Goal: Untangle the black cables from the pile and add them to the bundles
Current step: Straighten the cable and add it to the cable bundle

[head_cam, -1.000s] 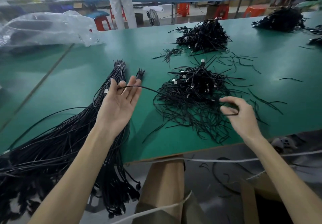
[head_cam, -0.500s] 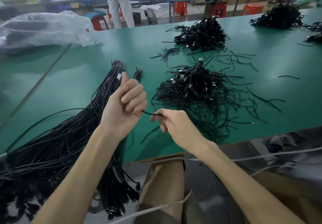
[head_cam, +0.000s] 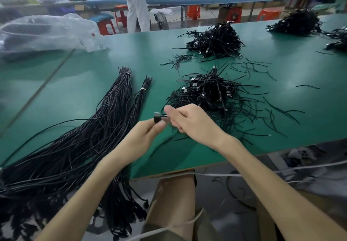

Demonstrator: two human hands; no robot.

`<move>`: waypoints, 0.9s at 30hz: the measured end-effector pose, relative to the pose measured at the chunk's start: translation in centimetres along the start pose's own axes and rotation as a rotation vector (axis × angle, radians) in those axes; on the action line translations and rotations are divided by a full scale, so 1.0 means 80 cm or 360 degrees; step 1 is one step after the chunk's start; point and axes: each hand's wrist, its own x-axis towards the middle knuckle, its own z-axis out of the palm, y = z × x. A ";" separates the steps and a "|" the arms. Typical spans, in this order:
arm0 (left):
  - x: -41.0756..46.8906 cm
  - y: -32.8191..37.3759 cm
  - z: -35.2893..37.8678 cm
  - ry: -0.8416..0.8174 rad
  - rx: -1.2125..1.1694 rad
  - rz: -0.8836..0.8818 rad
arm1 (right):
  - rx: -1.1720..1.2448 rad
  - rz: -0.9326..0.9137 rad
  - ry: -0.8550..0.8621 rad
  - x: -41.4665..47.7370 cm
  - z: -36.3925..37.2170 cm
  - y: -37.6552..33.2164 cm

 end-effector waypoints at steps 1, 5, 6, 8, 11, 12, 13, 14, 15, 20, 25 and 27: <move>0.002 -0.003 0.004 0.0017 -0.0255 0.0026 | 0.0091 -0.0023 0.0027 -0.001 0.008 -0.002; 0.011 0.001 0.036 0.0009 -0.1050 -0.0062 | 0.0410 -0.0034 0.0183 -0.002 0.039 -0.001; 0.015 0.008 0.037 0.0052 -0.1227 -0.0085 | 0.0446 -0.0030 0.0197 -0.003 0.045 0.002; 0.023 0.021 0.027 0.0185 -0.1642 -0.0059 | 0.0399 -0.0029 0.0145 -0.012 0.054 0.011; 0.019 0.042 -0.012 0.0286 -0.2429 0.0010 | 0.0155 -0.0004 0.0040 -0.027 0.059 0.033; 0.015 0.047 -0.023 0.0200 -0.2552 0.0033 | 0.0090 0.0009 0.0039 -0.028 0.056 0.039; 0.009 0.050 -0.034 0.0086 -0.2515 0.0026 | 0.0051 0.0037 0.0077 -0.027 0.049 0.044; 0.002 0.051 -0.042 -0.0024 -0.2275 -0.0003 | 0.0034 0.0086 0.0147 -0.023 0.040 0.047; -0.006 0.050 -0.046 -0.0124 -0.1854 -0.0030 | 0.0042 0.0139 0.0237 -0.017 0.029 0.048; -0.012 0.026 -0.013 -0.0301 0.0149 -0.0096 | 0.0008 0.0044 0.0567 0.013 -0.003 0.031; 0.004 0.007 0.017 0.0384 -0.0480 -0.0074 | -0.0312 -0.0252 0.0460 0.013 0.018 0.002; 0.011 0.014 0.019 0.0425 -0.0993 -0.0108 | -0.0444 -0.0335 0.0437 0.008 0.028 0.004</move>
